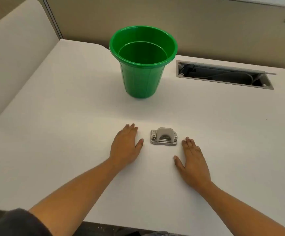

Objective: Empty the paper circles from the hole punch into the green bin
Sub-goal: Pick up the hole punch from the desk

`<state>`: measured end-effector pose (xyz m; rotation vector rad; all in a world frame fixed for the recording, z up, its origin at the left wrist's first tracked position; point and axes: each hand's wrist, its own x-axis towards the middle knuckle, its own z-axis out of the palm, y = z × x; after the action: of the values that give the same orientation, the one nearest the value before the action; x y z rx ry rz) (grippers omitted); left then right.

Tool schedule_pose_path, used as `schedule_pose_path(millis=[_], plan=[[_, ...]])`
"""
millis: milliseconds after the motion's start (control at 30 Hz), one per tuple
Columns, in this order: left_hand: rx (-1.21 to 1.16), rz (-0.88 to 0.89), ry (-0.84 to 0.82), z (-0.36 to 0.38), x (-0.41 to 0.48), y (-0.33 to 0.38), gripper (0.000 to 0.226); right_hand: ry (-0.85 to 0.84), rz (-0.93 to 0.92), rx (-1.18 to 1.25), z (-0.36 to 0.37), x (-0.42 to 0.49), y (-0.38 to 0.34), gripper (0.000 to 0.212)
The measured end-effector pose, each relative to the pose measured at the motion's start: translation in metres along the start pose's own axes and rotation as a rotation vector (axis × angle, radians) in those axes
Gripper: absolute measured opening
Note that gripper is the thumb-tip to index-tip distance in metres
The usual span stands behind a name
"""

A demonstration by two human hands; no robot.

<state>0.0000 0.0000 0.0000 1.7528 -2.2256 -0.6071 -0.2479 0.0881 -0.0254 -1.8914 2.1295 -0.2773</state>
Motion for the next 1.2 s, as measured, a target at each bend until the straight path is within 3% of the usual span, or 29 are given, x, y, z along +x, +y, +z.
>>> schedule_pose_path(millis=[133,300,433,567,667,767,900,1033,1200], plan=[[-0.119,0.069,-0.055,-0.014,0.031,0.042,0.051,0.007,0.065,0.144,-0.011,0.003,-0.008,0.069],[-0.030,0.161,-0.134,-0.010,0.047,0.073,0.047,0.089,-0.008,0.198,-0.022,-0.001,-0.017,0.057],[-0.013,0.094,-0.274,-0.007,0.053,0.077,0.032,0.142,0.058,0.348,-0.028,-0.007,-0.025,0.051],[-0.230,0.006,-0.314,-0.002,0.035,0.074,0.015,0.244,0.206,0.517,-0.034,-0.013,-0.032,0.036],[-0.509,-0.125,-0.233,-0.004,0.008,0.079,0.019,0.280,0.342,0.725,-0.042,-0.017,-0.040,0.023],[-0.795,-0.234,-0.110,-0.016,-0.028,0.089,0.020,0.163,0.470,1.036,-0.051,-0.019,-0.053,0.021],[-1.064,-0.273,-0.106,-0.031,-0.067,0.107,0.014,-0.214,0.558,1.586,-0.064,-0.025,-0.077,0.051],[-1.077,-0.299,-0.030,-0.041,-0.079,0.117,0.017,-0.319,0.579,1.833,-0.075,-0.027,-0.091,0.055],[-0.779,-0.214,0.133,-0.052,-0.080,0.123,0.039,-0.403,0.551,1.936,-0.081,-0.034,-0.107,0.050]])
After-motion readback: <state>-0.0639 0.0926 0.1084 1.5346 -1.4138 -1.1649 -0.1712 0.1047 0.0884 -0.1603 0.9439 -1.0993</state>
